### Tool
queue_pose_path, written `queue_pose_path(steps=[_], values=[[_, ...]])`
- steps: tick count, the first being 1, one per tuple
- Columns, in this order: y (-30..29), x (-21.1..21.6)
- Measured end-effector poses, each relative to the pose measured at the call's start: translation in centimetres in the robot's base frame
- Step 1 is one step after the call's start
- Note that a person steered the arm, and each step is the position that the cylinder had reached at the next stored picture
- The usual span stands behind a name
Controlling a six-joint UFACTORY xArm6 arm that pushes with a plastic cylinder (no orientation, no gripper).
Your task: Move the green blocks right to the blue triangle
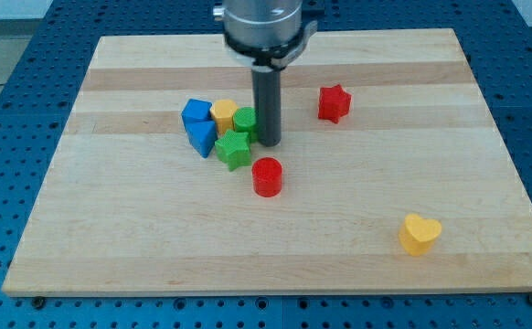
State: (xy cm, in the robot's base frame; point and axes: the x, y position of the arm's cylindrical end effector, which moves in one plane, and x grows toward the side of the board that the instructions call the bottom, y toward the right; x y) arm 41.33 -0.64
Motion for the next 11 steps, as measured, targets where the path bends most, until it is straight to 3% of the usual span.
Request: queue_pose_path(steps=[2,5,8,11], values=[[0.9,-5.0],[-0.5,-2.5],[-7.2,-1.7],[-9.6,-0.4]])
